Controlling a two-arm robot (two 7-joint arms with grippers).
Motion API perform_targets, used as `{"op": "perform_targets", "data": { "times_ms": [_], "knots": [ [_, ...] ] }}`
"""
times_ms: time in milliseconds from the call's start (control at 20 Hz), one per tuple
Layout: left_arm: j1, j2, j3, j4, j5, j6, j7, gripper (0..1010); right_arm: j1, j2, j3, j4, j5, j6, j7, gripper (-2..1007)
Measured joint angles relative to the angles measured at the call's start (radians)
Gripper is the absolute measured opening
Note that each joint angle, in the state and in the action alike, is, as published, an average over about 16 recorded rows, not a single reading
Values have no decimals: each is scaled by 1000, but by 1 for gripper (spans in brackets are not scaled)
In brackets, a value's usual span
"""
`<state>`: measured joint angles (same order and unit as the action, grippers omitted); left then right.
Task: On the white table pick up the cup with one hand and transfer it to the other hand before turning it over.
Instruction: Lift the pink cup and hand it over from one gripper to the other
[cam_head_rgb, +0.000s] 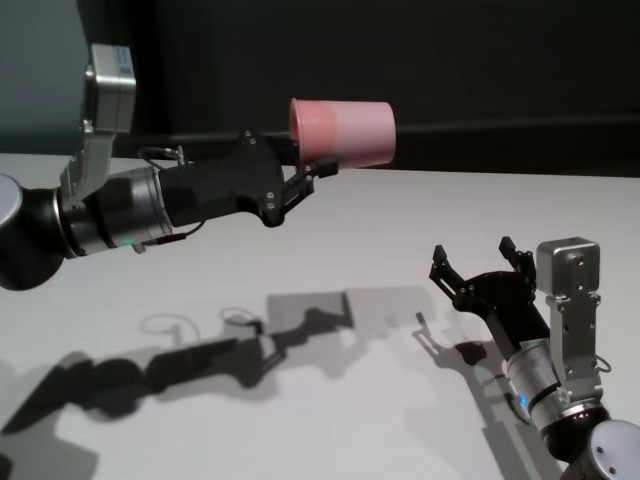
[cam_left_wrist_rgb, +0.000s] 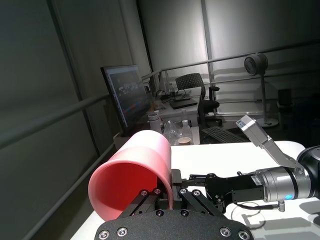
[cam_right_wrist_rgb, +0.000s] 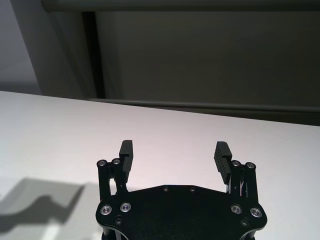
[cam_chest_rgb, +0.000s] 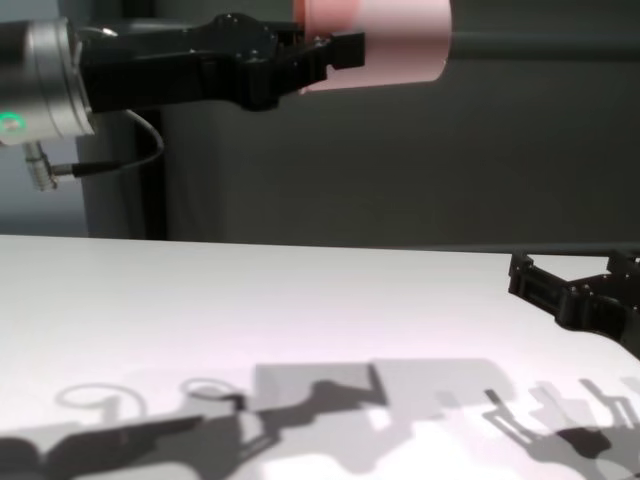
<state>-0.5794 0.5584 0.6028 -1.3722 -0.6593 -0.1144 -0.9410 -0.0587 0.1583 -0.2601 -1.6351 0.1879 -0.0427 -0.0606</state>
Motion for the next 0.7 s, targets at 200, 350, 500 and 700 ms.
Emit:
{"op": "perform_targets", "data": {
  "times_ms": [200,350,500,700],
  "knots": [
    [-8,-5,6,6,-5,-3,-4,50,0,0,0,0,0,0,0,1002],
    [-14,-8,10,10,-5,-6,-6,50,0,0,0,0,0,0,0,1002],
    [-17,-11,13,14,-5,-8,-8,50,0,0,0,0,0,0,0,1002],
    [-20,-12,16,17,-4,-9,-9,50,0,0,0,0,0,0,0,1002]
  ]
}}
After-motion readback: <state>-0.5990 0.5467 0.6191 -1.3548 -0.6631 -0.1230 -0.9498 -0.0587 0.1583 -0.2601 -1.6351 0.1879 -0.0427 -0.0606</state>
